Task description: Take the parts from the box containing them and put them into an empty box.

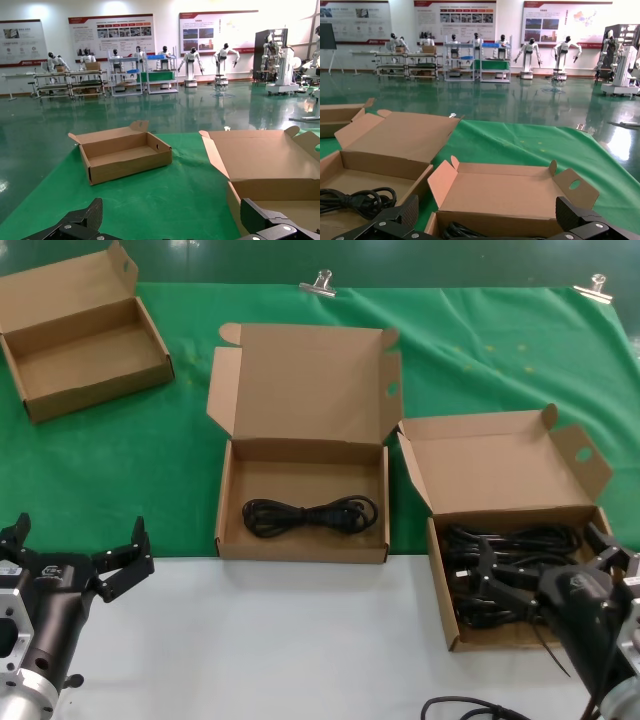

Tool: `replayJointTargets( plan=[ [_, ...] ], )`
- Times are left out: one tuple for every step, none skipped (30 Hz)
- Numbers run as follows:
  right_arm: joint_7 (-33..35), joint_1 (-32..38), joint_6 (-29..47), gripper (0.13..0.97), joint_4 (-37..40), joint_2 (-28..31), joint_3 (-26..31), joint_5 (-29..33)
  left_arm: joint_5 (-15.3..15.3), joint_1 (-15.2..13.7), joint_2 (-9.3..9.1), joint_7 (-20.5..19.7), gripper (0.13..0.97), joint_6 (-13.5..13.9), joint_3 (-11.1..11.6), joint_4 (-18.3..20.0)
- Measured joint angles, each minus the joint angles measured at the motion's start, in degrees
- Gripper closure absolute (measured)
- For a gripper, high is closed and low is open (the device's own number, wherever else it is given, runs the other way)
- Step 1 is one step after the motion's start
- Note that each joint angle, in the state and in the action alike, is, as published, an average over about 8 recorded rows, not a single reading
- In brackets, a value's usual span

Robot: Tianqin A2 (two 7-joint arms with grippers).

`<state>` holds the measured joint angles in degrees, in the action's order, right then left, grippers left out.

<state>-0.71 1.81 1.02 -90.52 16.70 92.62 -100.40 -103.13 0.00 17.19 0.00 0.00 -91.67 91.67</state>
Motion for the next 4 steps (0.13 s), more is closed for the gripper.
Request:
replayJointTargets(
  plan=[
    [0.00, 0.00, 0.00, 0.129, 0.00, 0.00, 0.00, 0.00, 0.00, 0.00, 0.00, 0.00, 0.132, 0.00, 0.00, 0.00],
    [0.00, 0.00, 0.00, 0.129, 0.00, 0.00, 0.00, 0.00, 0.00, 0.00, 0.00, 0.00, 0.132, 0.00, 0.00, 0.00],
    [0.00, 0.00, 0.00, 0.129, 0.00, 0.00, 0.00, 0.00, 0.00, 0.00, 0.00, 0.00, 0.132, 0.00, 0.00, 0.00],
    [0.00, 0.00, 0.00, 0.129, 0.00, 0.00, 0.00, 0.00, 0.00, 0.00, 0.00, 0.00, 0.132, 0.00, 0.00, 0.00]
  ],
)
